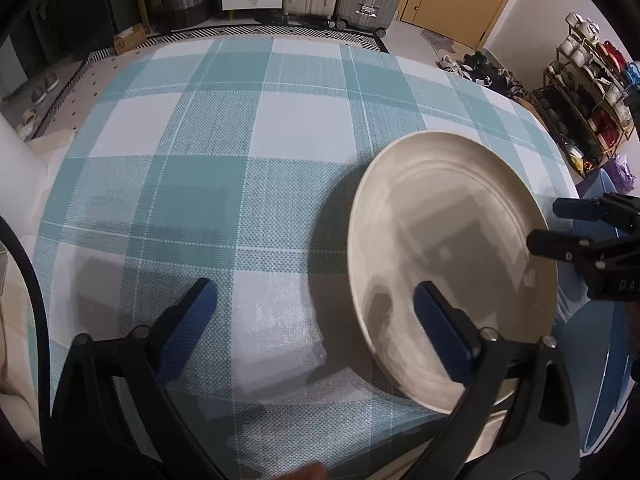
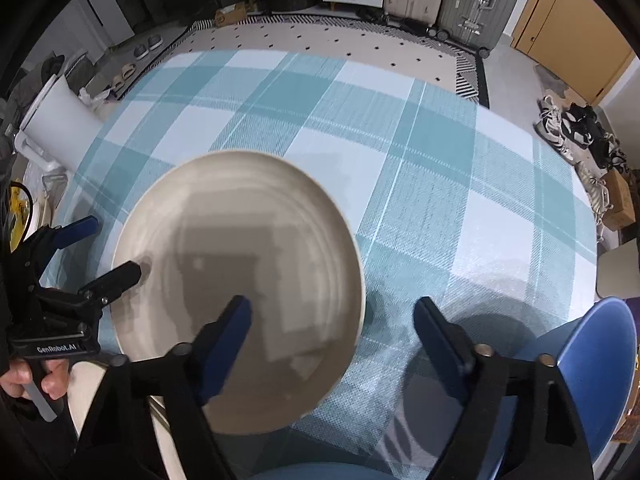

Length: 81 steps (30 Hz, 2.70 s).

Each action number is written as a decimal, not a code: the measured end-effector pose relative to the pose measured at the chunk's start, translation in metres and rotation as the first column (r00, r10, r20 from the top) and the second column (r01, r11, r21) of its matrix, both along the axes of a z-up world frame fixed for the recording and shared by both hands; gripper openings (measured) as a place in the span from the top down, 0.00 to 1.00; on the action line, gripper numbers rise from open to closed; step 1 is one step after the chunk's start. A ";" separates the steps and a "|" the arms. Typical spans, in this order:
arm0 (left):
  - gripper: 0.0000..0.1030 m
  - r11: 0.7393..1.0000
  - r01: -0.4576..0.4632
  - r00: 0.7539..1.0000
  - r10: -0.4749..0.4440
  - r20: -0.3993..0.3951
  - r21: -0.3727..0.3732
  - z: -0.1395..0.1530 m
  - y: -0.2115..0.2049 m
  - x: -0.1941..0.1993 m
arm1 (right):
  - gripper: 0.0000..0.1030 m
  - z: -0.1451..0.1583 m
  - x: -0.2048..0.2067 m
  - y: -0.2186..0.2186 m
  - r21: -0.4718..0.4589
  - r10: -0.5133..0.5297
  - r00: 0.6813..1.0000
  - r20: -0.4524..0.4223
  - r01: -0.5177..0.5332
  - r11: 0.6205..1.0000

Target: Organize plates and bowls

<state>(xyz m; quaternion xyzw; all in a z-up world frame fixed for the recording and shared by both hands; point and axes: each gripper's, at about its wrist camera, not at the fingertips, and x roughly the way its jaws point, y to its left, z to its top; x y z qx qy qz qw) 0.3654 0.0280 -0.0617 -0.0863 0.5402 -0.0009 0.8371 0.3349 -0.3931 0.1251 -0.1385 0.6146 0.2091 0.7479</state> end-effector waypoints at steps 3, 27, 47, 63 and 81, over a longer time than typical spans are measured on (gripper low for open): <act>0.12 1.000 0.016 1.000 -0.016 -0.001 0.005 0.000 -0.003 0.001 | 0.24 0.000 0.002 -0.002 0.008 -0.010 1.000 -0.004 0.010 1.000; 0.75 0.993 0.114 0.993 -0.114 -0.008 -0.001 0.006 -0.034 -0.009 | 0.78 -0.008 -0.012 -0.014 0.013 0.013 0.999 -0.031 -0.012 1.000; 0.75 0.997 0.071 0.996 -0.072 0.049 0.020 0.036 -0.024 -0.027 | 0.81 0.020 -0.028 -0.008 0.044 0.019 0.998 0.054 -0.022 0.999; 0.75 0.998 0.048 0.990 -0.052 0.132 0.033 0.084 -0.019 -0.066 | 0.81 0.068 -0.060 -0.004 0.079 0.041 0.988 0.145 -0.053 0.995; 0.75 0.998 0.037 0.979 -0.047 0.200 0.053 0.129 -0.027 -0.123 | 0.81 0.103 -0.099 -0.008 0.111 0.059 0.976 0.211 -0.084 0.990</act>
